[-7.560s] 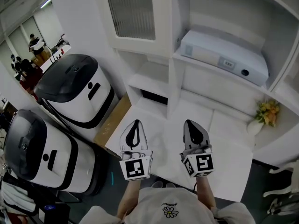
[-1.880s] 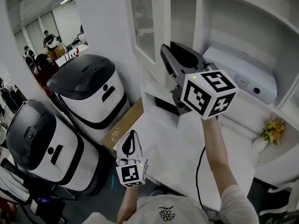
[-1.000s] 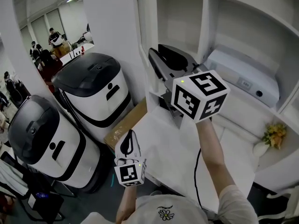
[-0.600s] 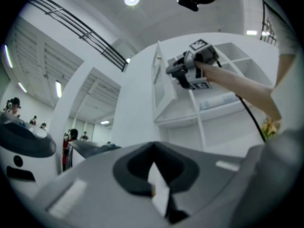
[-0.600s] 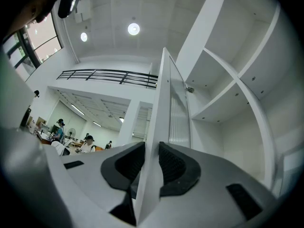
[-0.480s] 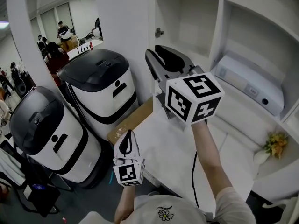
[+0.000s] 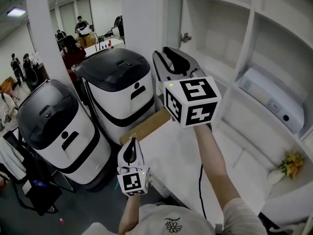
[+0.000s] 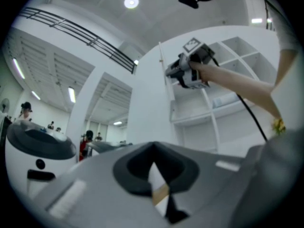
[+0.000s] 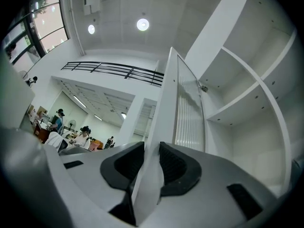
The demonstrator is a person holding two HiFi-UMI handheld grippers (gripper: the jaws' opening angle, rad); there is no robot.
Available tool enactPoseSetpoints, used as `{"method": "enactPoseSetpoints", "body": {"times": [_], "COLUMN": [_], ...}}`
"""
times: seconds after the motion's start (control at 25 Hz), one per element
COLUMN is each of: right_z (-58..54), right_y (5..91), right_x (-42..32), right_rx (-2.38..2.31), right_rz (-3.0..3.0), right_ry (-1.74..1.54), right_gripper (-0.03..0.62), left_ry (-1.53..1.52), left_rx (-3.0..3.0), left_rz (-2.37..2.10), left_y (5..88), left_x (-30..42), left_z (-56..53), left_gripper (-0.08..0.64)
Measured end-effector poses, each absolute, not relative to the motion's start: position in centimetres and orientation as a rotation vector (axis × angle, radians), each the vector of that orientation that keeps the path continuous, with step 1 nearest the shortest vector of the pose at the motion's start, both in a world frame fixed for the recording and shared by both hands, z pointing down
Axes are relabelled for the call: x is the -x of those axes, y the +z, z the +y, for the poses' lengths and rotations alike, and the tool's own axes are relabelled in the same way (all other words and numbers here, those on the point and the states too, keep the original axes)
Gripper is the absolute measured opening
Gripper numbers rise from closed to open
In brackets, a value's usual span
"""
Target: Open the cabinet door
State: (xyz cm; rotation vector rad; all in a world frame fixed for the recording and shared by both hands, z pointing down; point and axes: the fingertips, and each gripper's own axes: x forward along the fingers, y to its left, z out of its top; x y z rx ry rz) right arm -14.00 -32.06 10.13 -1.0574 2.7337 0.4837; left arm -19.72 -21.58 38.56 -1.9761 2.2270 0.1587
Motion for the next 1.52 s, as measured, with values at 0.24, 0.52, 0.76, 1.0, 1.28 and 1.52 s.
{"method": "enactPoseSetpoints", "body": {"times": [0.24,0.52,0.76,1.0,1.28,1.52], "right_z": [-32.5,-33.5,-34.9,-36.5,-37.6,-37.7], "right_y": [10.3,10.4,10.3,10.5,10.5,10.4], "right_x": [17.4,20.8,23.8,26.5,27.4,27.6], "right_rx": [1.037,0.994,0.983,0.977,0.963,0.954], "right_rz": [2.746,2.778,2.788,2.804,2.809,2.8], "right_ry": [0.528,0.515,0.525,0.477,0.437,0.445], "right_gripper": [0.103,0.1,0.095,0.091,0.088,0.089], "left_ry": [0.117,0.114,0.116,0.084,0.05,0.044], "left_rx": [1.912,1.794,1.678,1.616,1.557,1.547], "left_rz": [2.264,2.356,2.445,2.528,2.556,2.566], "left_y": [38.4,38.4,38.8,39.9,39.9,40.0], "left_x": [21.5,25.3,28.7,31.6,33.6,33.9], "left_z": [-21.0,-19.2,-17.0,-14.9,-14.0,-13.7], "left_gripper": [0.006,0.006,0.006,0.006,0.006,0.006]}}
